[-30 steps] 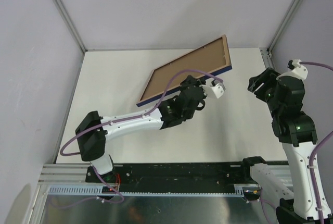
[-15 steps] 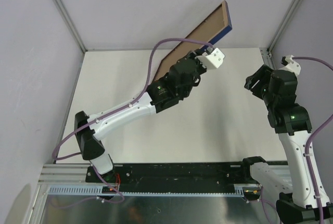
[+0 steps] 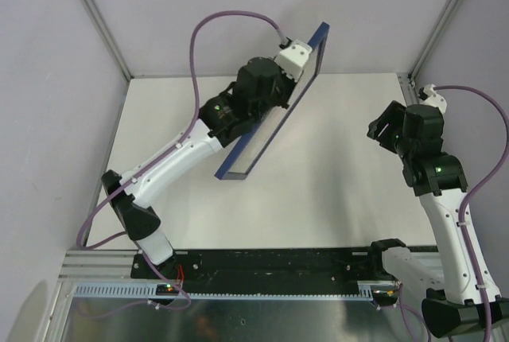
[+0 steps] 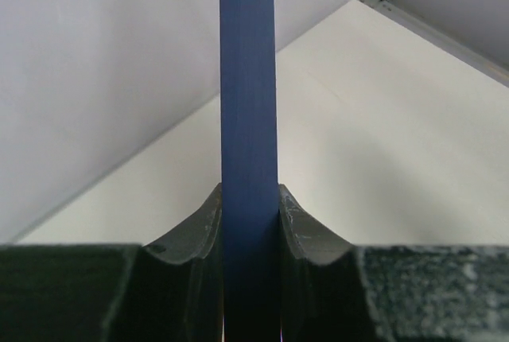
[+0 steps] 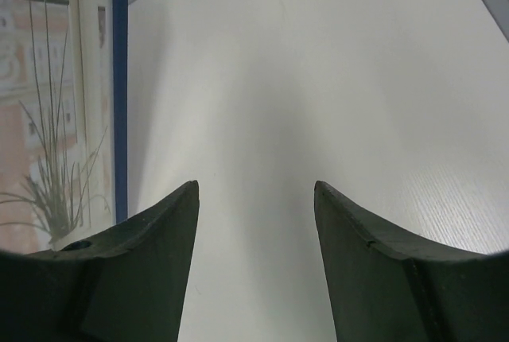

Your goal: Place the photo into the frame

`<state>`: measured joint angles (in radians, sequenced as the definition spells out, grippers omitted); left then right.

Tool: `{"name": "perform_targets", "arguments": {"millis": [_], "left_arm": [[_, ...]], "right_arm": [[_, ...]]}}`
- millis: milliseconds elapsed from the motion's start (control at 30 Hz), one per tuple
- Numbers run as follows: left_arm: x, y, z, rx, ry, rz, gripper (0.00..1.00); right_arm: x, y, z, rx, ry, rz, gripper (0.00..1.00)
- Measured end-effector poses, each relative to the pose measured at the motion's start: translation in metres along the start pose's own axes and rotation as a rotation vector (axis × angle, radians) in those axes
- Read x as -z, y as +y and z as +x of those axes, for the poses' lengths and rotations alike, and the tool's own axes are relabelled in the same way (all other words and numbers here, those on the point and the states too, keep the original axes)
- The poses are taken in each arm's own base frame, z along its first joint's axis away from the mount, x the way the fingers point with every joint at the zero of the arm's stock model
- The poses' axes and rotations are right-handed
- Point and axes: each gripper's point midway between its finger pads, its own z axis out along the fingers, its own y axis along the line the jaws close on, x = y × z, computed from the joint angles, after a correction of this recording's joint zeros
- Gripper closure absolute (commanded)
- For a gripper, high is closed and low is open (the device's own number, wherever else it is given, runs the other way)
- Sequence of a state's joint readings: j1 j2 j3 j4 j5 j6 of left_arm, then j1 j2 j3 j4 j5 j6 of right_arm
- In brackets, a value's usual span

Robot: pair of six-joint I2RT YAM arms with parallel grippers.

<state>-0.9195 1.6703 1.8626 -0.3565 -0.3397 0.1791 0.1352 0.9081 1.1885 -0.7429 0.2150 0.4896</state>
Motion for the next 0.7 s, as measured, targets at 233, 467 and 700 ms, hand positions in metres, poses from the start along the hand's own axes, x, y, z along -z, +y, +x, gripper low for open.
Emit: {"name": "perform_targets", "arguments": {"millis": [233,467,700], "left_arm": [[0.008,0.034,-0.009,0.197,0.042,0.005,1.00],[-0.009,0.074,0.008,0.390,0.074,-0.022,1.00],[-0.036,0.137,0.086,0.678,0.213,-0.073,1.00]], "right_arm": [[-0.013,0.001,0.016,0.002,0.055,-0.006,0.37],[-0.025,-0.001,0.036,0.011,0.122,-0.005,0.37],[-0.037,-0.004,0.058,0.018,0.187,-0.003,0.38]]}}
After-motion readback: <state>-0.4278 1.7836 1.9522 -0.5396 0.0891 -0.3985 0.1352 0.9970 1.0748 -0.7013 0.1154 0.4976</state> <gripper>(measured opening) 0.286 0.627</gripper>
